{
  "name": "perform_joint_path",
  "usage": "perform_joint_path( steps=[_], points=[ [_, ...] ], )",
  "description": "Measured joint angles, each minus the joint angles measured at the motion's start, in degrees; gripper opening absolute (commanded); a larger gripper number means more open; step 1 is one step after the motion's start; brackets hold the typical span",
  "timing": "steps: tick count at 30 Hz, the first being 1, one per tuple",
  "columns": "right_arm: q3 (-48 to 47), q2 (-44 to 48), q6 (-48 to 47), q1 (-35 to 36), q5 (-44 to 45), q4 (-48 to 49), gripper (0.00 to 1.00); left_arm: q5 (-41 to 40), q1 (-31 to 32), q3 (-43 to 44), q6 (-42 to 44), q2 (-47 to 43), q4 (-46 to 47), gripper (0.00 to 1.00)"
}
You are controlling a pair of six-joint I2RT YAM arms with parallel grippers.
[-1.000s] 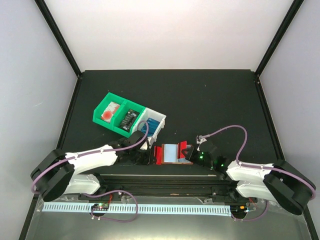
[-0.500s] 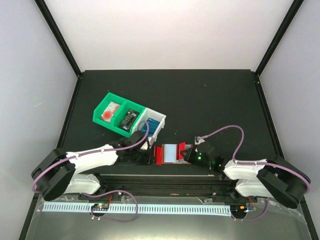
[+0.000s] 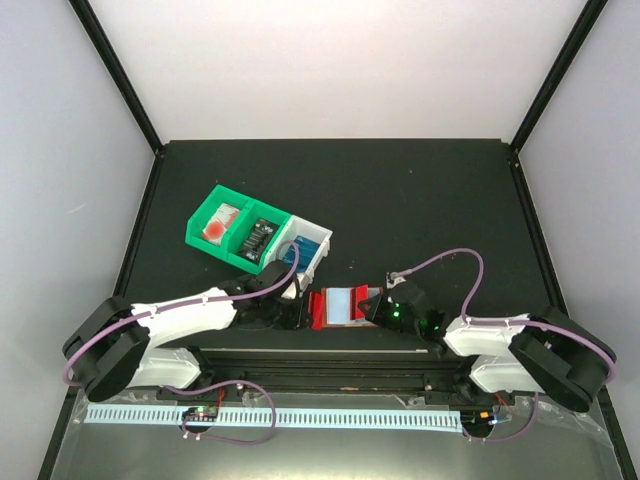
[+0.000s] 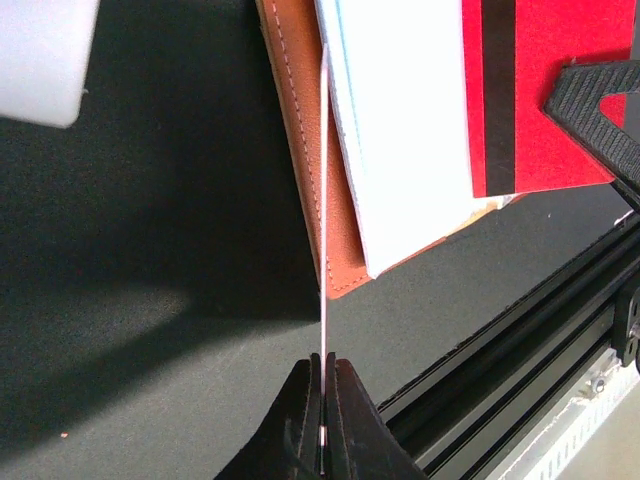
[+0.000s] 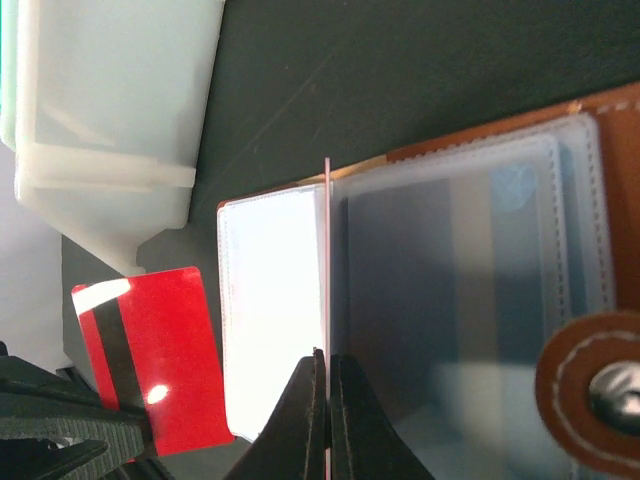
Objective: Put the credit cards into the card holder
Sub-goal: Insert the credit card into the card holder.
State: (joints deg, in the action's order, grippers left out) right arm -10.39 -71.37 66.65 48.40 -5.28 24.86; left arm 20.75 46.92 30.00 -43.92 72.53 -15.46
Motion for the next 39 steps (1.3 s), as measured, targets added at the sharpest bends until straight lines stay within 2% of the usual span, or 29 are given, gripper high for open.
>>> perform_joint_path(
  steps=[16,19,31,39],
  points=[
    [-0.07,-9.94,2.78,0.13,-5.22,12.98,0.05,0.35,0.00,0.61,0.44,1.79,-0.17,0.02],
    [-0.07,-10.01,2.73,0.17,-5.64,13.07,0.09,0.31,0.00,0.61,0.44,1.79,-0.17,0.02],
    [-4.15,-7.17,-1.05,0.39,-4.92,1.51,0.40,-0.31,0.04,0.74,0.48,1.70,-0.63,0.02],
    [-6.23,-5.29,-2.32,0.66,-3.26,-5.35,0.43,-0.50,0.04,1.05,0.50,1.70,-0.83,0.01]
  ],
)
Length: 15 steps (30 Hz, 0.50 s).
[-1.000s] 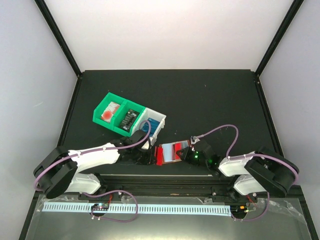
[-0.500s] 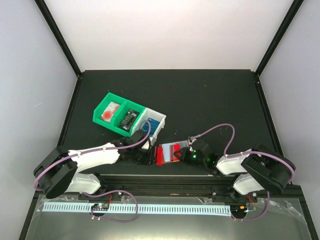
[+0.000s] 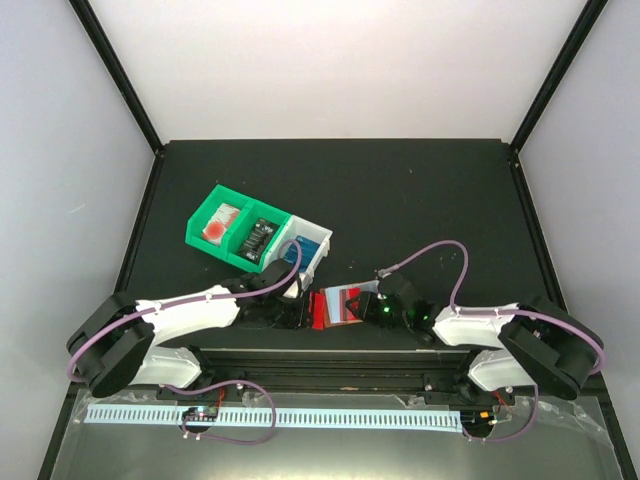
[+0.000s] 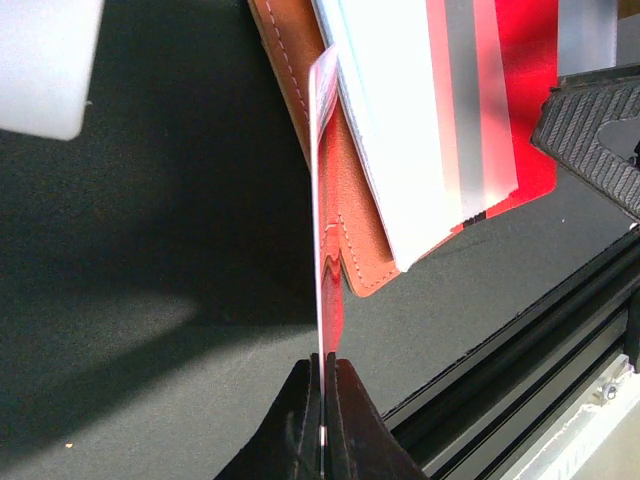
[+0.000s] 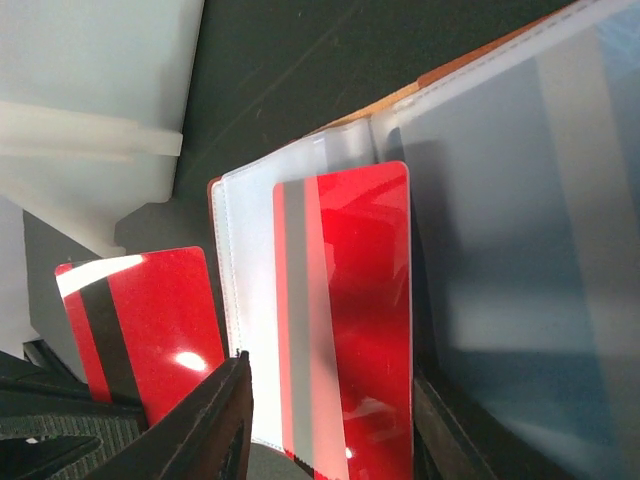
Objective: Put the credit cards into the card holder
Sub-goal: Insert the credit card into the card holder.
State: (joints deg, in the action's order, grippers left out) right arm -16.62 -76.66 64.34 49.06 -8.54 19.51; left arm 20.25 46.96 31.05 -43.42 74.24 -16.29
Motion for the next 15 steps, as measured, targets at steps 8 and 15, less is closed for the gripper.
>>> perform_joint_path(
  steps=[8,15],
  points=[
    [-4.94,-2.62,-1.57,1.42,1.22,-4.83,0.43,-0.79,0.00,0.00,0.07,0.02,-0.44,0.02],
    [-9.88,-7.45,-3.28,2.47,1.64,-5.53,0.43,-1.09,0.00,0.00,0.44,0.15,-0.61,0.02]
  ],
)
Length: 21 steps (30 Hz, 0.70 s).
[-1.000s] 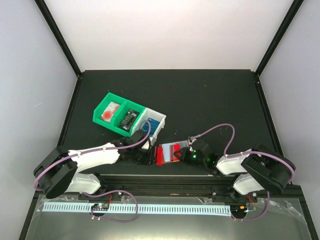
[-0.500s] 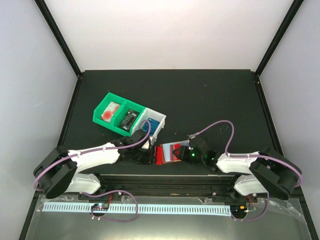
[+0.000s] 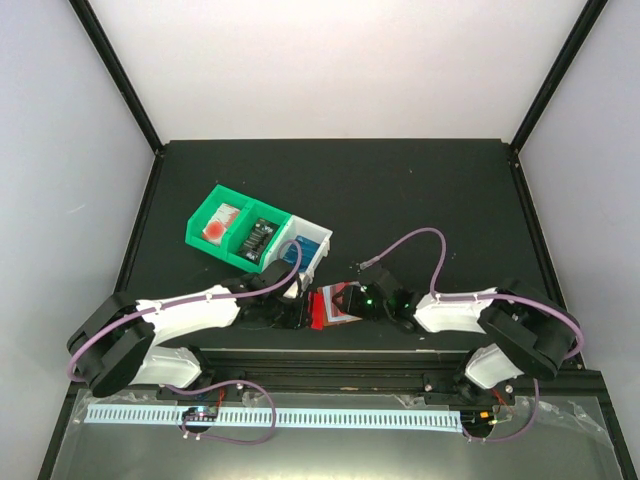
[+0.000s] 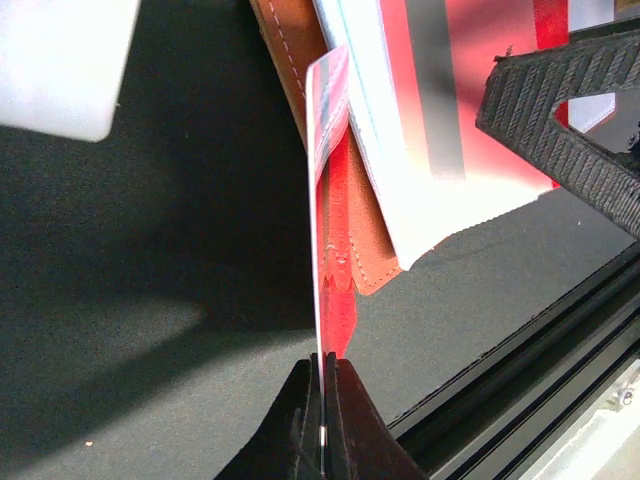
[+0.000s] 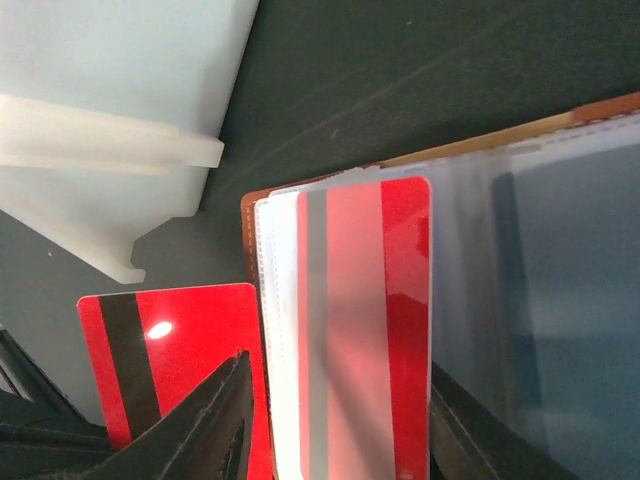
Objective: Put the credit cards into the card holder
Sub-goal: Insert the credit card into the card holder.
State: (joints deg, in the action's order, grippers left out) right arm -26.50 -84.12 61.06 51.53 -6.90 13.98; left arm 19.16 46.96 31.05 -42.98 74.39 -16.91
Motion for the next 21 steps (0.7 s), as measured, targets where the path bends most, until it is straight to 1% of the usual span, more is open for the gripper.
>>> perform_joint_path(
  steps=[6,13,17,21],
  points=[
    [-1.90,-1.22,-1.49,1.14,0.52,-1.11,0.45,-0.15,0.00,0.00,0.44,0.00,-0.13,0.02],
    [-2.64,1.73,-3.43,1.27,4.44,-8.15,0.56,-0.72,0.00,0.00,0.85,-0.02,-0.22,0.02],
    [-3.50,3.69,-3.78,1.33,7.21,-12.98,0.57,-0.76,0.00,0.00,0.90,-0.02,-0.26,0.02],
    [-5.18,3.56,-4.02,1.33,8.74,-16.22,0.56,-0.76,0.00,0.00,0.94,-0.02,-0.26,0.02]
  ],
)
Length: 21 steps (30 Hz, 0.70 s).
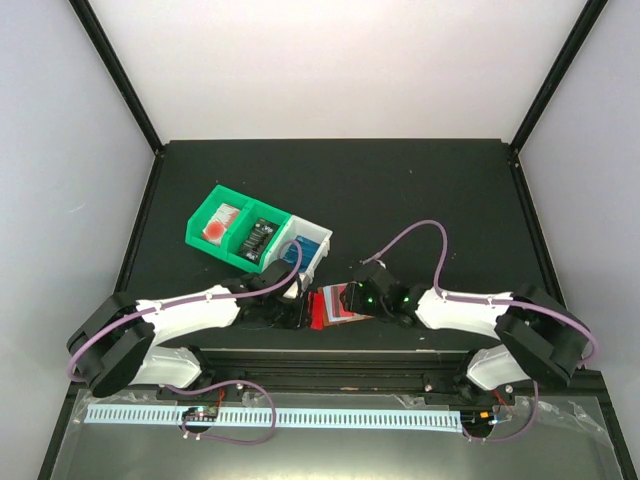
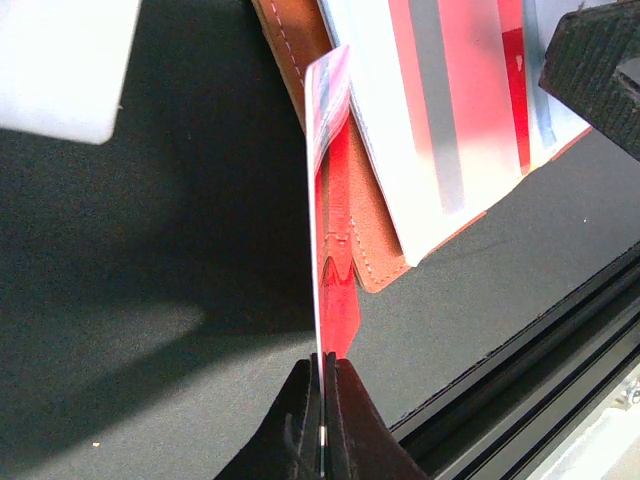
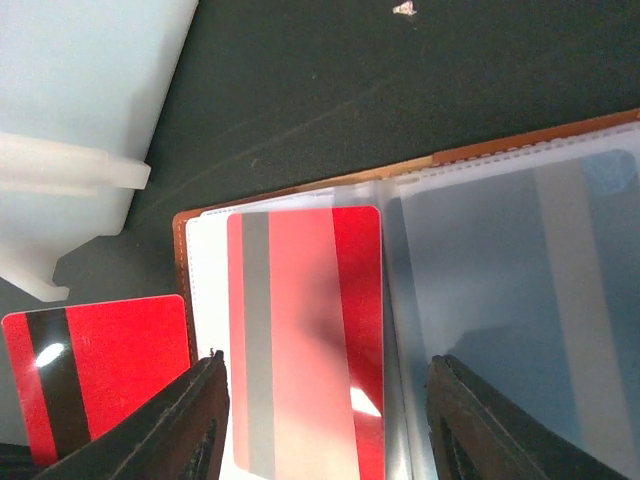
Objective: Put the credit cards into the card holder
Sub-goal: Insert the credit card into the card holder.
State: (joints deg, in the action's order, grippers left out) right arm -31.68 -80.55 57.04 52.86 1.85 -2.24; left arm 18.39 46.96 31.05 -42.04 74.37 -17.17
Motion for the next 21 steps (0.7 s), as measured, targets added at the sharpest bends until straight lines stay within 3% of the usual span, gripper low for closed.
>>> perform_joint_path(
  steps=[10,21],
  points=[
    [-4.52,-6.21,-2.97,0.00,-0.76,-0.48,0.50,-0.46,0.00,0.68,0.09,0.11,-0.50,0.02],
    [-9.53,-9.86,-8.79,1.09,-1.84,-3.04,0.49,-1.99,0.00,1.57,0.07,1.36,-1.97,0.02]
  ],
)
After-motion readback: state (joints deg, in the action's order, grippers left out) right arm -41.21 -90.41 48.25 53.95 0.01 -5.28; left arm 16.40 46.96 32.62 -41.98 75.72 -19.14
